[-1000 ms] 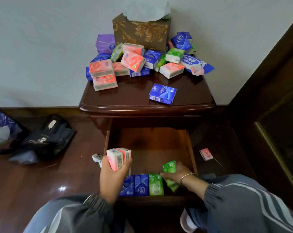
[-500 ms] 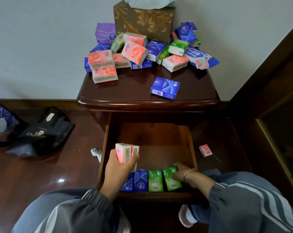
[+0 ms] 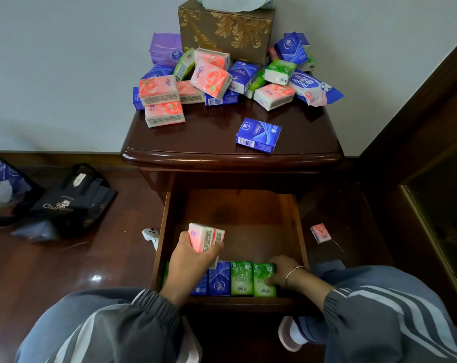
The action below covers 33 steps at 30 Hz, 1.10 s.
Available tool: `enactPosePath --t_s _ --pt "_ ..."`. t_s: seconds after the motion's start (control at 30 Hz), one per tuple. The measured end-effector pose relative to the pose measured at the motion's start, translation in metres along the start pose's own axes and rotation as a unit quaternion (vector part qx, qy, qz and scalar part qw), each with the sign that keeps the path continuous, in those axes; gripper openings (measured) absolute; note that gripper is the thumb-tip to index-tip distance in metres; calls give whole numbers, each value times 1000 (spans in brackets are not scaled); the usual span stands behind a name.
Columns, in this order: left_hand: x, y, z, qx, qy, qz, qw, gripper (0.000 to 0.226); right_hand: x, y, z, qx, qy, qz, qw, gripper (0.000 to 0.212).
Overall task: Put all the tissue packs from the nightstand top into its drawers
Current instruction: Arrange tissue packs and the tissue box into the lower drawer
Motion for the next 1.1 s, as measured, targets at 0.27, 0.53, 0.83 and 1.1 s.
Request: enactPosePath --t_s 0.27,0.53,0.83,1.1 --pt "-12 15 13 43 29 -118 992 48 37 -67 58 -3 -110 -300 948 42" --pt "-26 54 35 65 170 -213 960 44 49 -61 90 95 -185 -262 942 47" --pt "-13 57 36 176 176 -214 945 97 23 -108 70 -26 -148 -185 971 42" --pt "9 59 48 372 158 -371 836 53 12 -82 40 -2 -120 164 979 60"
Point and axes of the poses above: each hand's wrist, its own z-axis away from the middle knuckle, its own y-axis out of the palm, x = y × z, the point moved 3 cm from there along -z, towards the middle knuckle, and after that the axes turned 13 degrees about y, right-handed, at the moved point
